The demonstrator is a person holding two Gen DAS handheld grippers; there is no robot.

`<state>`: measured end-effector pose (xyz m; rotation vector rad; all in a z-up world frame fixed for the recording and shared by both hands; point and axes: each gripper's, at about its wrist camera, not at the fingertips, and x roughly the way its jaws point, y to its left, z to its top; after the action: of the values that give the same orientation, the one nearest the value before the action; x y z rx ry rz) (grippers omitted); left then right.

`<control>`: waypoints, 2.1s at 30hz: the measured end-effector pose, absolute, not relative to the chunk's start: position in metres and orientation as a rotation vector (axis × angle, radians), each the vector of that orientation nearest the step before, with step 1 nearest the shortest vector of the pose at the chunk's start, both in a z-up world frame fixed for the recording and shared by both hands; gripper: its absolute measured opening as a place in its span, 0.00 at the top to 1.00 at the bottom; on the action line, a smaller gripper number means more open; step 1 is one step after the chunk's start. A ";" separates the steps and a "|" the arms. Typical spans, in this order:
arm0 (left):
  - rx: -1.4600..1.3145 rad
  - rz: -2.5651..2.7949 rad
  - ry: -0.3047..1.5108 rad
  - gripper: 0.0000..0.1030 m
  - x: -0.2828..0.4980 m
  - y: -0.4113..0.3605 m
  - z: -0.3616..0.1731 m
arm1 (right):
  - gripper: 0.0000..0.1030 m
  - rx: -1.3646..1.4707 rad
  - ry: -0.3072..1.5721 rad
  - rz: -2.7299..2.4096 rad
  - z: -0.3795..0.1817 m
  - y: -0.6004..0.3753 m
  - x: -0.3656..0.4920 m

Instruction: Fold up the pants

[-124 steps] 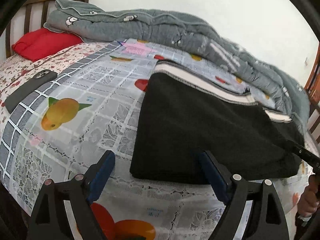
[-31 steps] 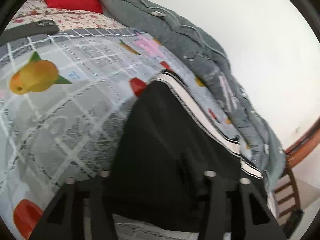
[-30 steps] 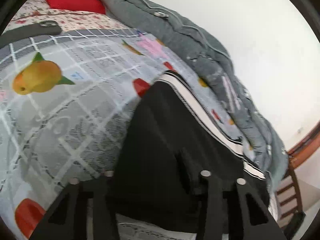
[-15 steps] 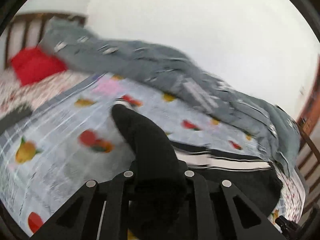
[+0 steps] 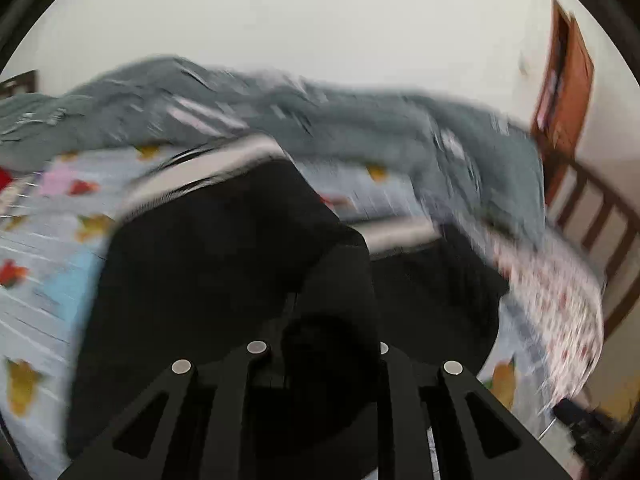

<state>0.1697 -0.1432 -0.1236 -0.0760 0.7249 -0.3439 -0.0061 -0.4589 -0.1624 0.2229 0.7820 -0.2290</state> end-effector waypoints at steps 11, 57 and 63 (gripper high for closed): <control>-0.111 -0.527 0.764 0.52 0.145 -0.131 -0.121 | 0.66 0.191 0.761 -0.173 -0.148 -0.437 -0.005; 0.060 -0.269 0.793 0.15 0.121 -0.079 -0.173 | 0.89 0.204 0.661 -0.077 -0.146 -0.471 0.140; 0.013 -0.296 0.810 0.17 0.110 -0.068 -0.169 | 0.85 0.196 0.682 -0.114 -0.160 -0.471 0.137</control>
<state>0.1104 -0.0678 -0.1690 0.0132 0.8097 -0.2964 0.1367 -0.4712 -0.1597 0.1963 0.6818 -0.1138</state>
